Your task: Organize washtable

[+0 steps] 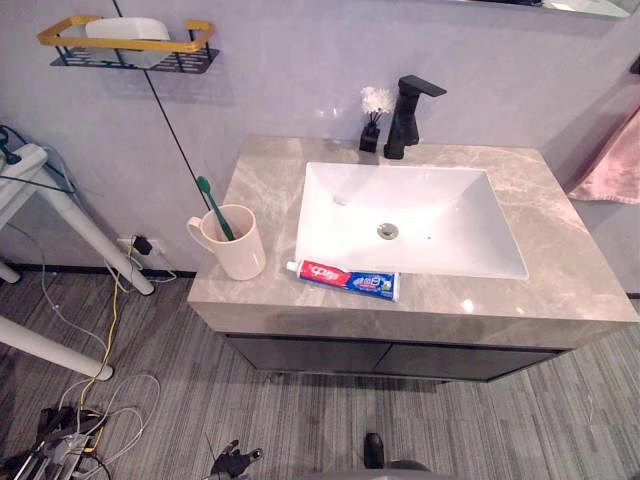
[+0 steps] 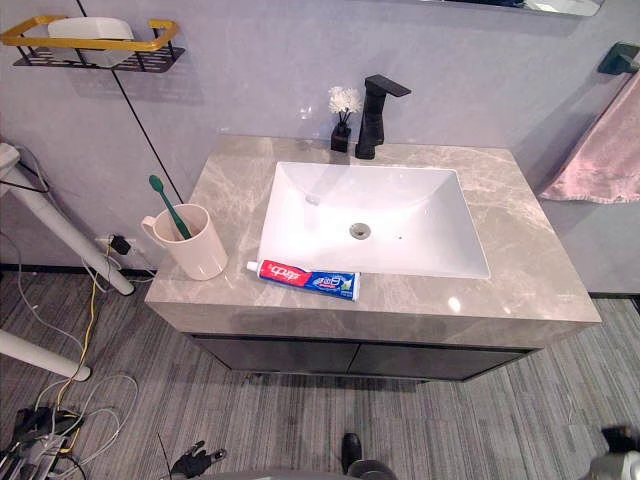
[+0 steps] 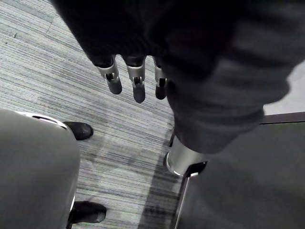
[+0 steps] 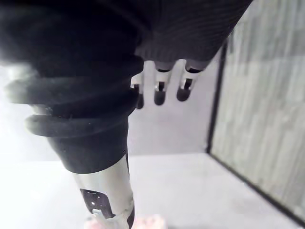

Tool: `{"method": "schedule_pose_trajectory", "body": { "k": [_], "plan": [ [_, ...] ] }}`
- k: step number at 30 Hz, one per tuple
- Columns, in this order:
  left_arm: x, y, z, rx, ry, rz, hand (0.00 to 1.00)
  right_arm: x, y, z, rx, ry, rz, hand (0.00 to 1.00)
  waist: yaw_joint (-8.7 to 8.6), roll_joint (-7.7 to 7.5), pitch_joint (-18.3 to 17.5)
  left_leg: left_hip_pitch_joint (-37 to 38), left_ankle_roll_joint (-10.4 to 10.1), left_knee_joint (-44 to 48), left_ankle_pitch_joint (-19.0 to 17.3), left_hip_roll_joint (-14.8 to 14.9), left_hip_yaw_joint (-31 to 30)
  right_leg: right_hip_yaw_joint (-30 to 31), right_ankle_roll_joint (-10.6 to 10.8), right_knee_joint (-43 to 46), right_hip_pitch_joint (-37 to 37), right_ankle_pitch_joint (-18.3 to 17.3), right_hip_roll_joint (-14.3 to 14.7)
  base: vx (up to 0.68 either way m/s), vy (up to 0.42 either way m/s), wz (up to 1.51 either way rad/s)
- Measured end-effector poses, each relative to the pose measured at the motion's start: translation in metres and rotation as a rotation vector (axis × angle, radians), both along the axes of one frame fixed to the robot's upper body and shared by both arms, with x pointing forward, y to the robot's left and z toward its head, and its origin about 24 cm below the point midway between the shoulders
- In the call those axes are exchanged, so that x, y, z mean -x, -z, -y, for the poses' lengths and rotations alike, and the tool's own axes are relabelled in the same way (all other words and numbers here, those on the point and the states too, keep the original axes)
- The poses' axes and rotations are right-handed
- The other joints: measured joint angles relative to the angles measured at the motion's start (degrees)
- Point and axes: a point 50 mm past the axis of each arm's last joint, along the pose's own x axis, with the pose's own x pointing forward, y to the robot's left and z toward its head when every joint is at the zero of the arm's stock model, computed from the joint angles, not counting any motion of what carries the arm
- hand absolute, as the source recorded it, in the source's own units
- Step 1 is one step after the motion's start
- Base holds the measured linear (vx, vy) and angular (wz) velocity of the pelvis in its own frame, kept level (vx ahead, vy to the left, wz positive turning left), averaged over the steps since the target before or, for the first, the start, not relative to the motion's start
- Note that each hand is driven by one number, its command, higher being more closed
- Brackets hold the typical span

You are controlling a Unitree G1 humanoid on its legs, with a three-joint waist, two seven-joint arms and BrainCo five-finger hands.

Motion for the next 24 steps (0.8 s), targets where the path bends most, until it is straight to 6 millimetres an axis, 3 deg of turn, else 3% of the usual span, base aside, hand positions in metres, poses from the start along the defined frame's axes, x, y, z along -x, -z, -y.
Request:
{"method": "schedule_pose_trajectory", "body": {
  "k": [3, 5, 9, 12, 18, 24],
  "plan": [
    [-0.004, -0.001, 0.002, -0.003, 0.04, 0.011, 0.0, -0.046, -0.04, -0.02, 0.182, -0.167, 0.053, 0.0, 0.52, -0.19, 0.03, -0.16, 0.01, 0.17, 0.0, -0.03, -0.13, -0.15, -0.07, 0.0, -0.02, 0.08, -0.07, -0.04, -0.02, 0.03],
    [-0.008, -0.002, 0.003, -0.004, 0.052, 0.025, 0.0, -0.064, -0.063, -0.031, 0.287, -0.256, 0.071, 0.0, 1.17, -0.19, 0.03, -0.26, 0.01, 0.27, 0.0, -0.06, -0.18, -0.23, -0.07, 0.0, -0.05, 0.1, -0.12, -0.02, -0.01, 0.01],
    [-0.011, -0.003, 0.007, -0.001, 0.084, 0.037, 0.0, -0.087, -0.112, -0.057, 0.518, -0.444, 0.126, 0.0, 1.46, -0.31, 0.04, -0.79, 0.02, 0.63, 0.01, -0.16, -1.52, -1.31, -0.06, 0.01, -0.07, 0.1, -0.43, 0.0, -0.009, 0.14],
    [-0.013, -0.003, 0.008, 0.002, 0.092, 0.044, 0.0, -0.102, -0.13, -0.075, 0.612, -0.579, 0.154, 0.0, 1.56, -0.66, -0.13, -0.92, 0.02, 0.77, 0.01, -0.25, -1.85, -1.55, -0.06, 0.02, -0.07, 0.11, -0.61, 0.01, 0.0, 0.07],
    [-0.014, -0.004, 0.01, 0.023, 0.107, 0.054, 0.0, -0.122, -0.139, -0.111, 0.719, -0.858, 0.138, 0.0, 1.48, -2.1, -0.26, -1.8, 0.03, 0.93, 0.02, -0.41, -3.01, -2.6, -0.05, 0.01, -0.09, 0.1, -0.87, -0.02, -0.007, 0.07],
    [-0.017, -0.004, 0.012, 0.04, 0.134, 0.073, 0.0, -0.137, -0.125, -0.148, 0.728, -1.134, 0.108, 0.0, 1.74, -2.12, -0.23, -3.17, 0.04, 1.59, 0.02, -0.43, -3.79, -3.26, -0.04, 0.02, -0.79, 0.09, -1.01, -0.01, -0.006, 0.08]
  ]
}}
